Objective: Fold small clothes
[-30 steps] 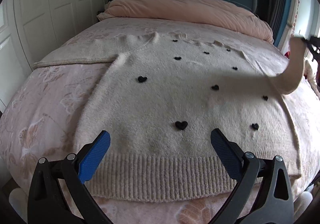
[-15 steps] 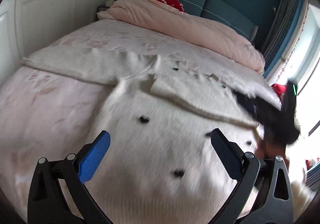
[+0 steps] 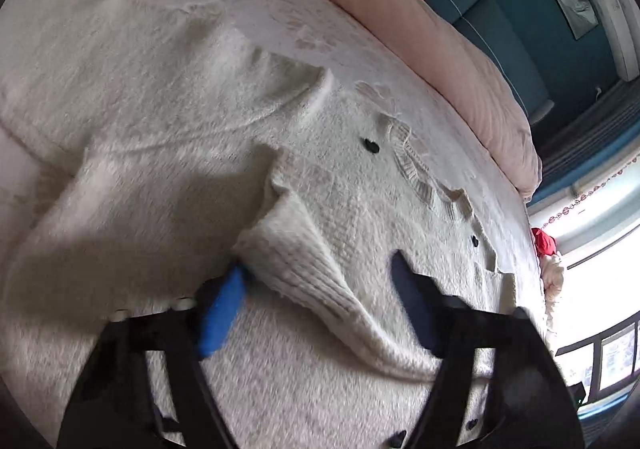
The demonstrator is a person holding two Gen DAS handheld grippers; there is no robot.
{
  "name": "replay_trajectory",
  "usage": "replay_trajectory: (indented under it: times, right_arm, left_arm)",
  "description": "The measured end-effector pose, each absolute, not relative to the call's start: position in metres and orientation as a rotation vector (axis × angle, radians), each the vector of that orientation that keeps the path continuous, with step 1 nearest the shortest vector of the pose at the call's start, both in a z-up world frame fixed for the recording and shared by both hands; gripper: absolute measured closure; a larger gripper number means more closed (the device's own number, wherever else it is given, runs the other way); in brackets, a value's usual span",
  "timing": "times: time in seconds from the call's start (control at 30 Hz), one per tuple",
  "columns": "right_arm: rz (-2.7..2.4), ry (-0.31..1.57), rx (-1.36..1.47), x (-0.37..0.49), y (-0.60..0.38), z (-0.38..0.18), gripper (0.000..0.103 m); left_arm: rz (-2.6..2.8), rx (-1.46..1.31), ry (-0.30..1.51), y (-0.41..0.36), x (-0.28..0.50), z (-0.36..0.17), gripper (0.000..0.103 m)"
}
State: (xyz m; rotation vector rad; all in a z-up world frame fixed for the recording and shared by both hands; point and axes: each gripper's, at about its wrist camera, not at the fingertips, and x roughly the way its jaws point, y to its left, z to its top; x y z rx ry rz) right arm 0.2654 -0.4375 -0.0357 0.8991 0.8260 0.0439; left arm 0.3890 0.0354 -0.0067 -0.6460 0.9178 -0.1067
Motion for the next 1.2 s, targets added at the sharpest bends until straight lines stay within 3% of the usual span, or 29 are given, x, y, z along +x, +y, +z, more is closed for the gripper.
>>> replay_trajectory:
  times: [0.03, 0.07, 0.1, 0.13, 0.3, 0.43, 0.47, 0.53, 0.73, 0.83, 0.97, 1.0, 1.03, 1.17, 1.2]
  right_arm:
    - [0.037, 0.815, 0.914, 0.272, -0.438, -0.037, 0.049]
    - [0.036, 0.798, 0.927, 0.278, -0.441, -0.038, 0.049]
    - [0.03, 0.777, 0.929, 0.285, -0.44, -0.036, 0.062]
    - [0.021, 0.755, 0.921, 0.292, -0.44, -0.031, 0.097]
    - [0.002, 0.557, 0.858, 0.277, -0.447, 0.008, 0.095]
    - [-0.075, 0.851, 0.846, 0.286, -0.451, -0.054, 0.098]
    - [-0.061, 0.825, 0.875, 0.28, -0.455, -0.052, 0.099]
    - [-0.084, 0.828, 0.843, 0.276, -0.457, -0.036, 0.087]
    - [-0.151, 0.776, 0.58, 0.255, -0.444, 0.014, 0.084]
    - [-0.119, 0.723, 0.545, 0.27, -0.438, 0.033, 0.084]
    - [-0.08, 0.879, 0.52, 0.326, -0.429, 0.002, 0.085]
    - [-0.127, 0.937, 0.512, 0.334, -0.431, -0.019, 0.09]
    - [-0.149, 0.957, 0.526, 0.334, -0.434, -0.035, 0.103]
    - [-0.178, 0.878, 0.63, 0.313, -0.444, -0.022, 0.103]
    - [-0.191, 0.862, 0.602, 0.304, -0.439, -0.012, 0.095]
  left_arm:
    - [-0.126, -0.632, 0.911, 0.035, 0.392, -0.004, 0.071]
    - [-0.151, -0.611, 0.897, 0.034, 0.397, 0.002, 0.088]
    - [-0.157, -0.588, 0.881, 0.034, 0.402, 0.009, 0.093]
    - [-0.163, -0.561, 0.856, 0.032, 0.406, 0.017, 0.094]
    - [-0.228, -0.514, 0.666, 0.037, 0.409, 0.07, 0.095]
    - [-0.163, -0.435, 0.848, 0.037, 0.419, 0.015, 0.095]
    - [-0.13, -0.415, 0.924, 0.036, 0.42, -0.008, 0.095]
    - [-0.136, -0.42, 0.884, 0.042, 0.408, -0.019, 0.093]
    - [-0.15, -0.475, 0.879, 0.047, 0.402, -0.016, 0.092]
    - [-0.146, -0.47, 0.873, 0.049, 0.408, -0.023, 0.091]
    - [-0.142, -0.468, 0.853, 0.051, 0.401, -0.03, 0.091]
    - [-0.146, -0.479, 0.848, 0.053, 0.4, -0.031, 0.091]
    - [-0.151, -0.49, 0.843, 0.055, 0.399, -0.033, 0.091]
    - [-0.184, -0.554, 0.822, 0.064, 0.396, -0.04, 0.091]
    - [-0.189, -0.563, 0.817, 0.065, 0.395, -0.04, 0.091]
